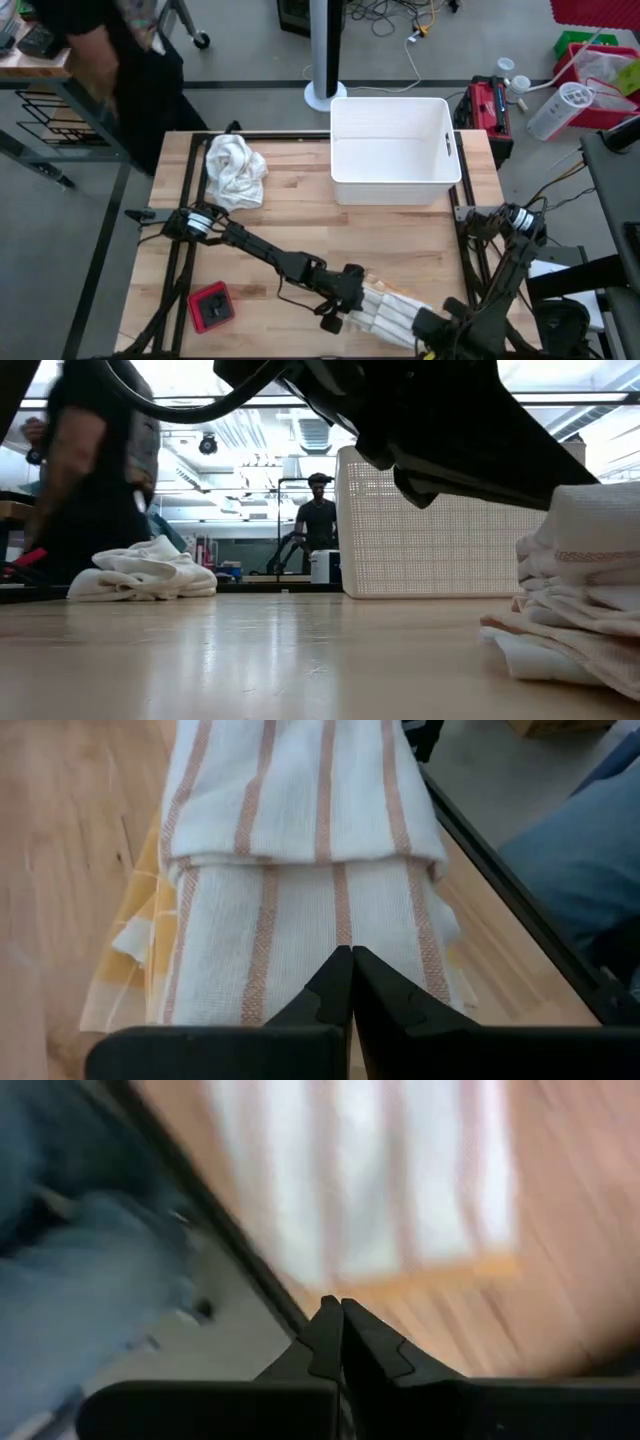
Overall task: Fold towel
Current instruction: Adjust the stack of folded kitchen towels
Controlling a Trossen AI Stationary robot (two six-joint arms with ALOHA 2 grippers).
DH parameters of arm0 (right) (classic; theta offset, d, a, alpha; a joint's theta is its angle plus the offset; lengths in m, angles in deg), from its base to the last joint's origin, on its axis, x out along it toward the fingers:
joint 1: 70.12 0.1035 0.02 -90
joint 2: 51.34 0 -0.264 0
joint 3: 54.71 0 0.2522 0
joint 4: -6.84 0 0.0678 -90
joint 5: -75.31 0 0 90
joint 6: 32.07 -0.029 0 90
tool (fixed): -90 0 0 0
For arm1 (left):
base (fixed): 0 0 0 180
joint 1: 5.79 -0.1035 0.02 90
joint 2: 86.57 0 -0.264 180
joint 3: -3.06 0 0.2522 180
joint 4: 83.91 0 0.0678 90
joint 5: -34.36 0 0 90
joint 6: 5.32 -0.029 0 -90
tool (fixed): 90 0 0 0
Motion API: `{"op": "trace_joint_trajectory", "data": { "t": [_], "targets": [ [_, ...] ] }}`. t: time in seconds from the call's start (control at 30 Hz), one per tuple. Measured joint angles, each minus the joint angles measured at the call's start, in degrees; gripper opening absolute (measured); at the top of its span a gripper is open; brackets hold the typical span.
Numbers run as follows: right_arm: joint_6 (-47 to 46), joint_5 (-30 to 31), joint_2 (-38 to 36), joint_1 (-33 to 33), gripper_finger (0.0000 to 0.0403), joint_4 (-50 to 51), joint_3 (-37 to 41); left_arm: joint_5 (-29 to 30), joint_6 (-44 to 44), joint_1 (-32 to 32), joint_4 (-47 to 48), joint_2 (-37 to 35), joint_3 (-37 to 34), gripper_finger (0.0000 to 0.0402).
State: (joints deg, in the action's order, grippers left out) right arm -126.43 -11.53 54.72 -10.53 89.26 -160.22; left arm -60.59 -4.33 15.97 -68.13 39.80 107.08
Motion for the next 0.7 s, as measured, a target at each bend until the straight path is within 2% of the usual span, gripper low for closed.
{"op": "trace_joint_trajectory", "data": {
  "t": [0.13,0.2,0.37,0.57,0.7],
  "targets": [
    [-3.7,-10.1,0.66,0.69,0.0,3.22,0.56,0.0,0.0,0.02,0.99,-0.14,0.0,0.0],
    [-3.97,-12.14,0.9,1.22,0.0,2.91,1.56,-0.01,0.0,0.07,1.33,-0.37,0.0,0.0],
    [-7.43,-12.17,0.9,2.9,0.0,0.68,6.89,-0.1,1.35,0.17,3.46,-1.03,-0.01,0.0],
    [-11.64,-11.85,0.9,5.12,0.0,-18.42,17.52,-0.03,2.97,0.3,13.73,-7.0,-0.05,0.0],
    [-13.67,-8.89,0.94,5.14,0.0,-23.83,23.04,0.98,2.12,1.11,13.28,-11.1,-2.64,0.0]
  ]
}}
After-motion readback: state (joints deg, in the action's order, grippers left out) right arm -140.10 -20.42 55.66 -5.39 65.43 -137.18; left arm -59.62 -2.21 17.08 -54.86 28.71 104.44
